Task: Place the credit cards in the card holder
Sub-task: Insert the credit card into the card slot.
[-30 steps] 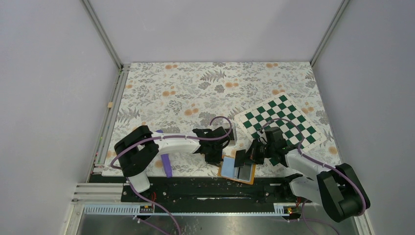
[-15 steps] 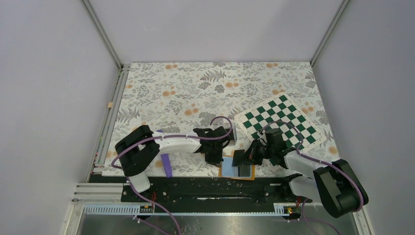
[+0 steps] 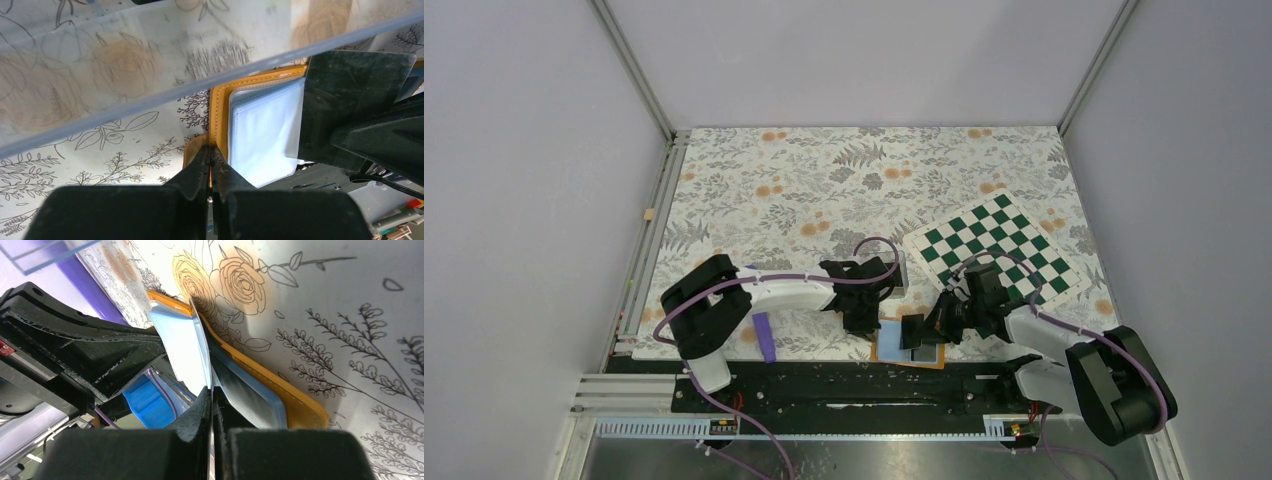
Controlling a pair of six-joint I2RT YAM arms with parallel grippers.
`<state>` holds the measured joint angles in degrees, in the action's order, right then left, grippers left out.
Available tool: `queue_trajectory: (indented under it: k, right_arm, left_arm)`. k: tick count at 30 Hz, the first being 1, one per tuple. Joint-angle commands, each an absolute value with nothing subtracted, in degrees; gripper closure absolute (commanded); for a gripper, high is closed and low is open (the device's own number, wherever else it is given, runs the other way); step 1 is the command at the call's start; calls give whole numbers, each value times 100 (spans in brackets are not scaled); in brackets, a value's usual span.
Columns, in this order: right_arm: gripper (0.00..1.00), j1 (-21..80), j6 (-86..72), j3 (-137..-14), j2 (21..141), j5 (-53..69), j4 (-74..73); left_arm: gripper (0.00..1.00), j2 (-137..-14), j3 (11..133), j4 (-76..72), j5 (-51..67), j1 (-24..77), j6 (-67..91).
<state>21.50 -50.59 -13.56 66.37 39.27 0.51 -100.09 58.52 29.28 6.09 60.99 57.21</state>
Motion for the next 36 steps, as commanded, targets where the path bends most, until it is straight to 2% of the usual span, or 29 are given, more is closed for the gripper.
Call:
queue_trajectory:
  k: [1,11,22,30,36]
  right_arm:
    - [100,2274,-4853,-1443,6854,4091,-636]
    - [100,2400,-4970,-1503,7179,4228,-641]
    - [100,2460,-5412,-1432,6580,3931,-1239]
    - [100,2569,-5311,-1504,6911,4039,-1133]
    - [100,2588,-5177,-1611,6604,3790,-1817]
  left_arm:
    - [100,-10376,5891,2625,767,6157,5807]
    - [100,-10410,5900,2554,825,6144,5827]
    - [100,-10472,5959,2517,861,6127,5880]
    - [100,-10518,5986,2470,903,6132,5880]
    - [100,-10504,5987,2472,885,6117,5880]
